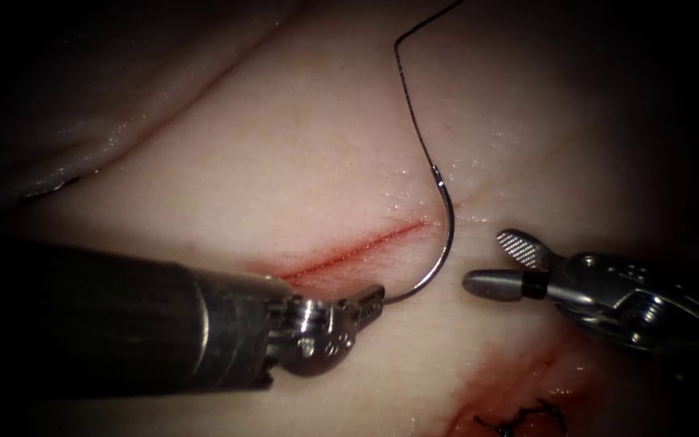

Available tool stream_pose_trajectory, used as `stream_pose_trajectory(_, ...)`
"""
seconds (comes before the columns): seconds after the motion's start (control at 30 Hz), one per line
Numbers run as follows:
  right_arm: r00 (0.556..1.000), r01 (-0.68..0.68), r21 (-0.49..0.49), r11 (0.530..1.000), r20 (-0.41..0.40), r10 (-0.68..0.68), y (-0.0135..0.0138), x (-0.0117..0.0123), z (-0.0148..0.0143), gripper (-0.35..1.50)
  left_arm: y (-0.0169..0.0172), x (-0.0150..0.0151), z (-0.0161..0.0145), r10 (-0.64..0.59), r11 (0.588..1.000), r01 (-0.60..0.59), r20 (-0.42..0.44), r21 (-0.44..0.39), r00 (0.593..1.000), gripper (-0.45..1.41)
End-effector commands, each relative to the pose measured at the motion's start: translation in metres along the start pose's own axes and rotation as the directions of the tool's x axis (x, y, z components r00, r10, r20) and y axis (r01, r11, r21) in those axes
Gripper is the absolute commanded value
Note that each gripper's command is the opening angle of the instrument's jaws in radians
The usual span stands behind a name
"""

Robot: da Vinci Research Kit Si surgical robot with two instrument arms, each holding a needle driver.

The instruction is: Wound Closure

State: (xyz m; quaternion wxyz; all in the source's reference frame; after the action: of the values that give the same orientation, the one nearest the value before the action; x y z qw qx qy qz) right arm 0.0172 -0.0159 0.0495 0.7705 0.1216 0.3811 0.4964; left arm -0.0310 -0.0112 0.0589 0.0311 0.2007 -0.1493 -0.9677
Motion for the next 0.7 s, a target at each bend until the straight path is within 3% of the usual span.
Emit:
stream_pose_trajectory(0.03, 1.0, -0.007, 0.002, 1.0, -0.001, 0.007, -0.0006, -0.0003, 0.001, 1.11, 0.0005, 0.0003, 0.0005, 0.001, 1.0, -0.001, -0.005, -0.002, 1.0, -0.45)
stream_pose_trajectory(0.7, 0.999, -0.042, -0.041, 0.998, -0.012, 0.042, -0.0009, 0.0018, 0.0052, 1.12, 0.0004, 0.0011, -0.0008, 0.025, 1.0, -0.025, -0.022, 0.016, 0.999, -0.45)
